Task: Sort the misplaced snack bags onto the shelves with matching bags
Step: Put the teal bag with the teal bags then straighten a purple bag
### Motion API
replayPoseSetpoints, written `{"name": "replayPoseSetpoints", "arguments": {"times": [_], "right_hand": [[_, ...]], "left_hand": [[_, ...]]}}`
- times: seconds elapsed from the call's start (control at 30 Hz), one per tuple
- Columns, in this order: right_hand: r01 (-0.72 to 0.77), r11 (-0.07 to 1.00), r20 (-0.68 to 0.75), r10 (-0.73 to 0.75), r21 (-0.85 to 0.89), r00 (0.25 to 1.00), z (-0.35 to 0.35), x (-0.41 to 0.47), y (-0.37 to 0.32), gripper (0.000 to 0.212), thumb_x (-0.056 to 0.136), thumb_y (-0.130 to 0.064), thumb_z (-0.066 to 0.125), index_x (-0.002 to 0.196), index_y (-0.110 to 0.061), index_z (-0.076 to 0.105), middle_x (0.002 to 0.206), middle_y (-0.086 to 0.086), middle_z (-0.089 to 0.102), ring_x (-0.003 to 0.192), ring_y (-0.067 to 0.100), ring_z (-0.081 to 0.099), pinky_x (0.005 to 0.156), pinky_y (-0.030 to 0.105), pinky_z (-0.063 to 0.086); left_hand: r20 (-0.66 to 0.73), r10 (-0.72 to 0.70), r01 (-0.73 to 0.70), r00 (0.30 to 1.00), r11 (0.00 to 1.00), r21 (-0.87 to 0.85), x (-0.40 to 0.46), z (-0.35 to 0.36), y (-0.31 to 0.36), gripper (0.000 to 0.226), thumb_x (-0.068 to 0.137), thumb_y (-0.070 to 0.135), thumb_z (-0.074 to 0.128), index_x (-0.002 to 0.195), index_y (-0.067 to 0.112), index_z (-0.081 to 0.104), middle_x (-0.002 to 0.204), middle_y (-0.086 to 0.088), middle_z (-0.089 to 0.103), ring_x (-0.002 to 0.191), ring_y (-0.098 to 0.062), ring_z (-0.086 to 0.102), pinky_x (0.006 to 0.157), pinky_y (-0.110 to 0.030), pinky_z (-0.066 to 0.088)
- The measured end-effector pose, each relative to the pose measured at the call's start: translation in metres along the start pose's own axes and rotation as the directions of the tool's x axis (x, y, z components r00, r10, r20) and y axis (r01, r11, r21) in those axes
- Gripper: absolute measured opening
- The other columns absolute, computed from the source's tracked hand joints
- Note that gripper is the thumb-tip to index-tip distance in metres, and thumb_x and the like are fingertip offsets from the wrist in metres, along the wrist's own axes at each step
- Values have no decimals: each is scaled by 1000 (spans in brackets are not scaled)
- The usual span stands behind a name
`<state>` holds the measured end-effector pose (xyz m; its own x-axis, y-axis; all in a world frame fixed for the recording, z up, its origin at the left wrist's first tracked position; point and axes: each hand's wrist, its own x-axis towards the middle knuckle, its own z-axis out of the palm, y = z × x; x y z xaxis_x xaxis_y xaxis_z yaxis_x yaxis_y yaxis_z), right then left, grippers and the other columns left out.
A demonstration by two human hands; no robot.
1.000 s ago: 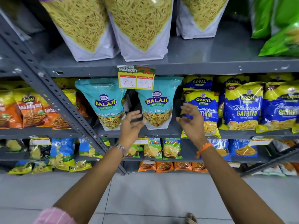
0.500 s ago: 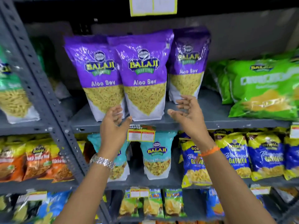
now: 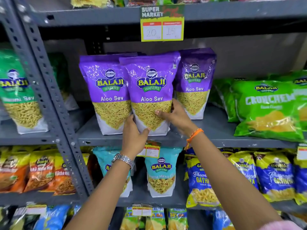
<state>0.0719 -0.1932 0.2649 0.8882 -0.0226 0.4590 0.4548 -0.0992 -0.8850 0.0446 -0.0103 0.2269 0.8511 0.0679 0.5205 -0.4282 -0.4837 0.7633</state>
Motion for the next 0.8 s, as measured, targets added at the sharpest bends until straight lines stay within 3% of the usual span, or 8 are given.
{"name": "replayPoseSetpoints", "arguments": {"times": [0.1,0.2,0.27,0.33,0.4,0.5,0.7,0.8], "right_hand": [[-7,1000,6,7,21,1000,-3,-1,-2,59,80,6,80,133,3,55,115,11,72,92,2,73,81,18,59],[-6,999,-2,6,49,1000,-11,-3,-7,58,79,9,80,131,4,56,122,20,72,98,13,72,88,28,61],[-2,998,-16,3,61,1000,-22,-6,-11,57,79,7,81,130,3,57,123,19,72,104,18,71,92,33,60],[-7,998,-32,9,69,999,-38,-8,-16,55,79,5,81,129,-2,59,114,7,76,101,10,73,86,26,61],[-12,998,-35,15,65,999,-56,-11,-20,48,80,3,81,121,-10,62,102,-6,80,97,4,75,78,19,60],[-12,998,-45,15,65,999,-84,-16,-23,46,80,1,82,119,-13,62,98,-11,82,96,3,76,75,18,60],[-36,999,-64,38,25,997,-123,-27,-19,45,79,2,82,119,-14,65,101,-8,82,97,5,76,76,18,60],[-47,999,-51,48,19,998,-135,-28,-15,48,79,4,81,122,-8,64,112,6,78,101,12,75,80,22,60]], "left_hand": [[-3,11,-11,1000,1000,-2,1,5,2,71,79,9,83,138,-1,44,138,-16,57,130,-33,57,100,-23,39],[-11,19,-19,1000,1000,-17,2,11,6,69,77,8,86,131,-4,45,125,-7,55,126,-32,58,93,-17,36],[-12,15,-15,1000,999,-37,2,16,11,68,76,13,88,128,-1,46,120,-3,55,121,-31,60,94,-22,41],[4,19,-19,1000,998,-65,3,23,19,68,76,16,89,127,3,46,125,-7,60,119,-29,61,97,-30,46],[28,38,-35,999,995,-89,5,33,29,67,75,18,90,124,9,45,125,-8,62,116,-26,62,96,-29,46],[64,62,-55,996,992,-111,6,49,46,68,70,23,93,116,17,43,116,-1,63,106,-19,63,89,-24,47],[129,25,-9,991,992,-127,2,77,62,72,61,26,98,113,11,49,114,-5,70,98,-20,69,83,-33,58],[161,6,12,987,994,-108,2,86,66,76,58,29,100,111,11,48,112,-6,70,97,-22,69,83,-41,61]]}}
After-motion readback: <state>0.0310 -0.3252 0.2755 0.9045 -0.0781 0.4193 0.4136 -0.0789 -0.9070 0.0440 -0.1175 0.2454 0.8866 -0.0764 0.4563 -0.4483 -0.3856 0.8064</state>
